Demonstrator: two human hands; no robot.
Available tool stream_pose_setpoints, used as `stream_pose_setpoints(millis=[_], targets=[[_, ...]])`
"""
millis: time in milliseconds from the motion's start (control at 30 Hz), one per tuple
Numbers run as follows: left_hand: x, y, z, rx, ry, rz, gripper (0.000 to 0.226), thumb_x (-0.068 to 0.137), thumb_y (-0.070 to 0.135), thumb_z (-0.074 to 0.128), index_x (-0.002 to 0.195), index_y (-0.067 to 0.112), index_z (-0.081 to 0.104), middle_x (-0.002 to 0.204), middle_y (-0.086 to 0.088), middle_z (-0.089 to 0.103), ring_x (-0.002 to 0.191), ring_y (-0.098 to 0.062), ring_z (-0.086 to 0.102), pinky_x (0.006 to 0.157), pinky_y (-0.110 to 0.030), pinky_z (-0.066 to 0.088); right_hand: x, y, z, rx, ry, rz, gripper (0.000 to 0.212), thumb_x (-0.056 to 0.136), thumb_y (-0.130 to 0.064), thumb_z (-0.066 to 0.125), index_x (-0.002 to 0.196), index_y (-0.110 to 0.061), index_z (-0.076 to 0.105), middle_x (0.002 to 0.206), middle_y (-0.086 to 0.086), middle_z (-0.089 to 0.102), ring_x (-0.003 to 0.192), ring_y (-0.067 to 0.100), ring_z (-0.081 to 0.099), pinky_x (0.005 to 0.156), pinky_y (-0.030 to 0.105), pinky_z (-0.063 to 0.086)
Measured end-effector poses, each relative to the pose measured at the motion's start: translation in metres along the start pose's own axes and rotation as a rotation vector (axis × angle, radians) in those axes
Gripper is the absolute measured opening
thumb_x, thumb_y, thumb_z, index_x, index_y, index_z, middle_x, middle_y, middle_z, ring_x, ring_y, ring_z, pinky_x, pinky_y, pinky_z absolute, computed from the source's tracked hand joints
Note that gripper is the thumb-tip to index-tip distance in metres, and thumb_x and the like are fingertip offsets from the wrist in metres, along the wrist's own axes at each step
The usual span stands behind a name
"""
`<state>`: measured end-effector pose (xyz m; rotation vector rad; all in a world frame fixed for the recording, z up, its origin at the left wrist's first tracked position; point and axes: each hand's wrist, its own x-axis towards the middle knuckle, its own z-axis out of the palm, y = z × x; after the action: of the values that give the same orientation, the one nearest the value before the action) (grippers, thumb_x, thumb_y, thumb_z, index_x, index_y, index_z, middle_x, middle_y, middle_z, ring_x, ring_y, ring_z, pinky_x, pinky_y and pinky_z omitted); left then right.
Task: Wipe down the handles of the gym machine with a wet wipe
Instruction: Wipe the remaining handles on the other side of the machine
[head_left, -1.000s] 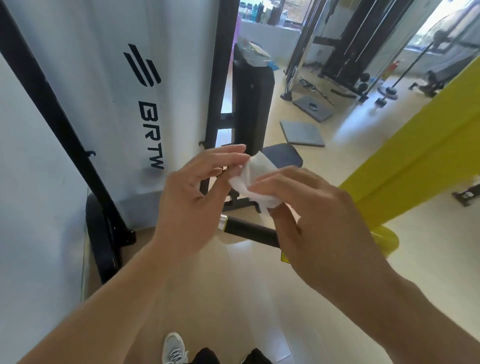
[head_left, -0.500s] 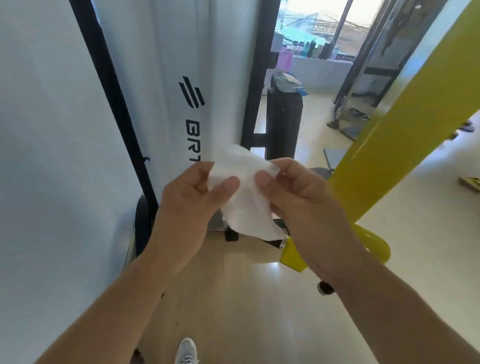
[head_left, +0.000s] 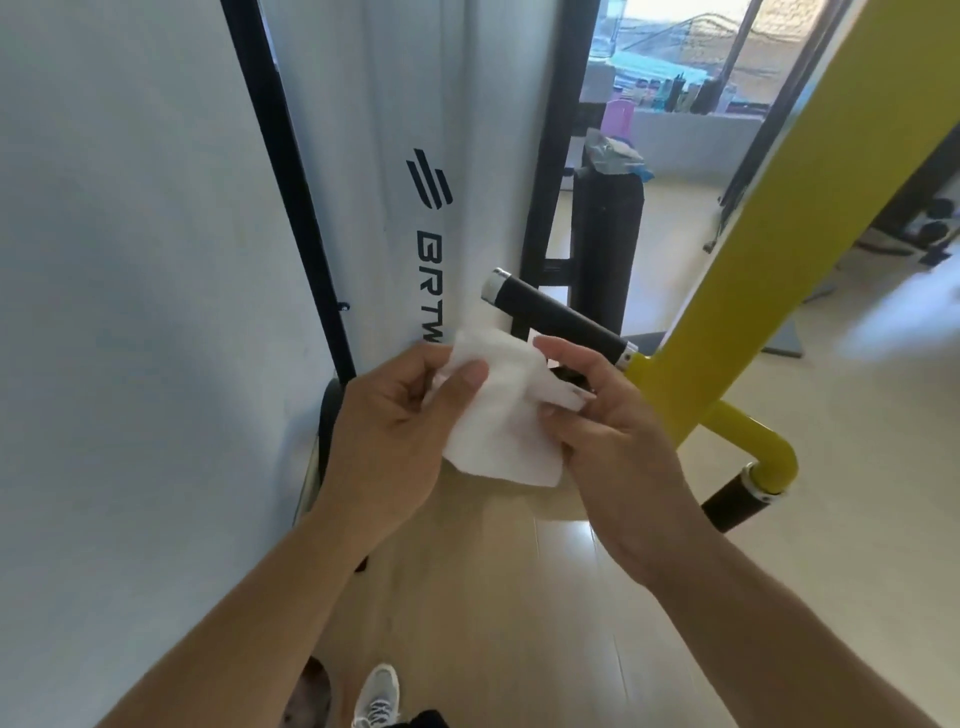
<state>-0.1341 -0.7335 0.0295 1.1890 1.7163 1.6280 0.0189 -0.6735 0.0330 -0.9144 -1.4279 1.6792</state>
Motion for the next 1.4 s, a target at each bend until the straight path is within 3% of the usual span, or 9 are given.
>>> stream_pose_setpoints(millis=[200,400,500,567,700,1000,1133,1267,1400], targets=[[0.036,0.002,0.001,0.009,-0.030,0.011,0.019,0.093,0.030,0.064,0.103,0.017,0.072,0.089,0.003,0.072,0.078,-0.001,0.066,0.055,-0.009,0.050,0.004,-0.013,0.016,-0.553,0.305,-0.354,0.034,0.104,-0.013,0.049,0.110,-0.047,0.045,0.093,-0.037,0.058,0.092,-0.014,0.059,0.058,0.010,0.053],[0.100,-0.001,0.018,0.178,-0.078,0.202,0.017,0.089,0.034,0.070,0.096,0.020,0.075,0.107,0.011,0.065,0.102,-0.010,0.060,0.083,-0.010,0.045,0.026,-0.021,0.030,-0.997,0.510,-0.537,0.025,0.103,-0.019,0.046,0.119,-0.024,0.065,0.134,-0.004,0.056,0.114,-0.001,0.048,0.096,-0.003,0.035],[0.126,-0.010,0.022,0.250,-0.160,0.244,0.020,0.089,0.034,0.071,0.099,0.019,0.078,0.123,0.012,0.065,0.115,-0.007,0.054,0.088,-0.001,0.033,0.036,-0.015,0.040,-1.427,0.630,-0.379,0.054,0.091,-0.014,0.069,0.142,-0.010,0.052,0.155,0.013,0.039,0.141,0.029,0.038,0.117,0.030,0.014],[0.135,-0.017,0.024,0.218,-0.224,0.235,0.021,0.090,0.035,0.070,0.102,0.020,0.079,0.127,0.012,0.065,0.118,-0.009,0.056,0.095,-0.008,0.038,0.045,-0.011,0.047,-1.514,0.583,-0.372,0.062,0.086,-0.012,0.075,0.143,-0.006,0.051,0.151,0.014,0.046,0.141,0.034,0.041,0.117,0.045,0.024],[0.135,-0.023,0.020,-0.015,-0.259,0.143,0.026,0.099,0.030,0.056,0.111,0.019,0.076,0.122,0.008,0.069,0.106,-0.008,0.062,0.081,0.000,0.043,0.066,-0.013,0.058,-1.415,0.508,-0.313,0.056,0.093,-0.032,0.067,0.142,-0.010,0.054,0.135,0.008,0.064,0.126,0.029,0.058,0.106,0.043,0.043],[0.142,-0.038,0.006,0.039,-0.437,0.131,0.028,0.096,0.032,0.059,0.122,0.031,0.069,0.119,0.015,0.069,0.102,0.003,0.062,0.079,0.010,0.035,0.058,-0.043,0.047,-2.024,0.388,0.064,0.034,0.103,-0.034,0.051,0.128,-0.011,0.050,0.115,0.007,0.065,0.100,0.023,0.064,0.085,0.035,0.051],[0.137,-0.042,0.009,0.019,-0.375,0.199,0.027,0.095,0.031,0.062,0.120,0.027,0.072,0.110,0.020,0.066,0.094,0.025,0.056,0.079,0.007,0.036,0.071,-0.034,0.045,-2.074,0.320,-0.075,0.034,0.101,-0.035,0.055,0.121,-0.007,0.054,0.104,0.010,0.068,0.089,0.026,0.068,0.081,0.038,0.053],[0.134,-0.050,0.015,-0.010,-0.318,0.213,0.024,0.096,0.030,0.060,0.118,0.030,0.071,0.115,0.018,0.070,0.107,0.006,0.062,0.089,0.001,0.040,0.092,-0.025,0.046,-1.891,0.288,-0.233,0.035,0.086,-0.027,0.075,0.106,0.000,0.064,0.089,0.017,0.072,0.072,0.033,0.072,0.071,0.045,0.060],[0.134,-0.050,0.016,0.061,-0.272,0.274,0.019,0.097,0.034,0.059,0.112,0.039,0.068,0.101,0.037,0.059,0.103,0.014,0.057,0.087,0.003,0.036,0.078,-0.028,0.037,-2.018,0.271,-0.086,0.034,0.098,-0.034,0.059,0.120,-0.009,0.052,0.106,0.012,0.070,0.093,0.031,0.070,0.097,0.049,0.047]])
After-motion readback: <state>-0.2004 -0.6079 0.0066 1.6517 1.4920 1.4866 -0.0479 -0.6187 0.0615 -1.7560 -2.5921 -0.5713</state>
